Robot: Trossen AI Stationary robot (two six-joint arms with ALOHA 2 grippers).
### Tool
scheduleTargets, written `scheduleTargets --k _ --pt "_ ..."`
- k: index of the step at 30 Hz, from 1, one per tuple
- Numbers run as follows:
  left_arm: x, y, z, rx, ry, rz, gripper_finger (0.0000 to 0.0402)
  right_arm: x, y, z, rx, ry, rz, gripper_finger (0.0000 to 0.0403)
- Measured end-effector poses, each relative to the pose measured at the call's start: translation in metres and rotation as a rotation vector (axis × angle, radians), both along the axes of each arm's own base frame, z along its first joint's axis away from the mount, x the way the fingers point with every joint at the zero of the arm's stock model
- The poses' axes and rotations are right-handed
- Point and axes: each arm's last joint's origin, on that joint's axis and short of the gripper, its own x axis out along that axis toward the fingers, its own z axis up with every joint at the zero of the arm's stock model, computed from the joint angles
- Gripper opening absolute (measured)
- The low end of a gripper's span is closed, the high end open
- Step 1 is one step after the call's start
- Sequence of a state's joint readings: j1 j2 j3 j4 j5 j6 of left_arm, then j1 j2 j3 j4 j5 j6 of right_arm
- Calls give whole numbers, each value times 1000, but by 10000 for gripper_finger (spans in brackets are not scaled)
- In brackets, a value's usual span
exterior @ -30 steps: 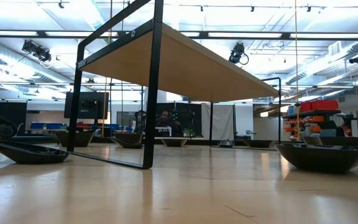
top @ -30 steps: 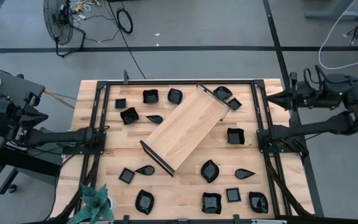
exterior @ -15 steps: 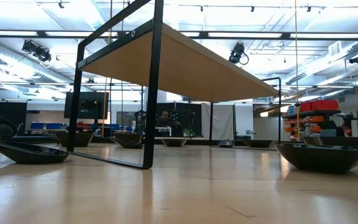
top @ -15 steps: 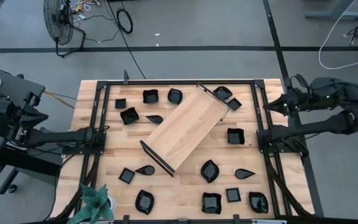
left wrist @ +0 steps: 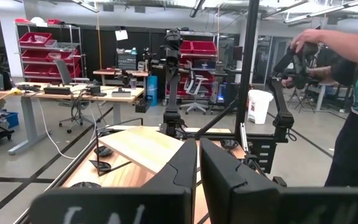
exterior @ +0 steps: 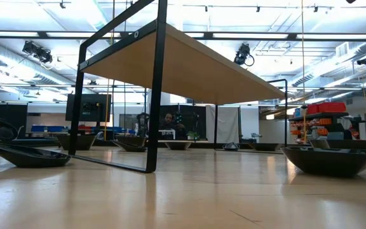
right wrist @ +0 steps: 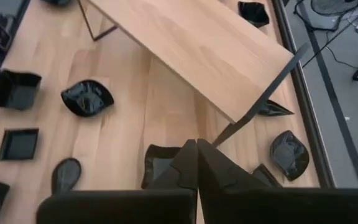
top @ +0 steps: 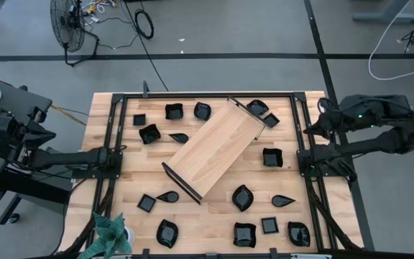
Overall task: Pick & Place Mini shaped plates
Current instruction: Put the black wave square shaped bowl on the shelf
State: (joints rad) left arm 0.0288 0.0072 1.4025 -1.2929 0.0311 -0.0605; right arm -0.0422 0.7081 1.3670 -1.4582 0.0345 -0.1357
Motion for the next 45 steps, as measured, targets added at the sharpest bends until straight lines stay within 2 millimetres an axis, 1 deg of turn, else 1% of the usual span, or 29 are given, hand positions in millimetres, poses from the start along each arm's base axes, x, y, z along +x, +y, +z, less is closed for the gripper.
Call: scheduleTargets --k 4,9,12,17,21,25,28,35,37,41,45 --pt "0 0 0 0 0 0 25 7 0 -1 -41 30 43 2" --pt "0 0 0 0 0 0 25 13 -1 -2 -42 63 46 2" --pt "0 0 0 0 0 0 25 17 -1 -6 -27 93 32 2" --pt "0 0 0 0 0 0 25 23 0 -26 21 171 -9 2" --pt "0 0 0 0 0 0 25 31 2 -44 23 237 15 8" --pt "0 0 0 0 0 0 26 40 5 -59 19 257 53 34" --pt "0 0 0 0 0 0 25 45 8 -70 17 269 79 64" --pt "0 0 0 0 0 0 25 60 16 -98 80 298 39 134" --pt "0 0 0 0 0 0 25 65 18 -107 76 312 53 151" --pt "0 0 0 0 0 0 25 73 23 -125 60 334 96 178" --pt "0 0 0 0 0 0 25 81 27 -143 59 347 109 195"
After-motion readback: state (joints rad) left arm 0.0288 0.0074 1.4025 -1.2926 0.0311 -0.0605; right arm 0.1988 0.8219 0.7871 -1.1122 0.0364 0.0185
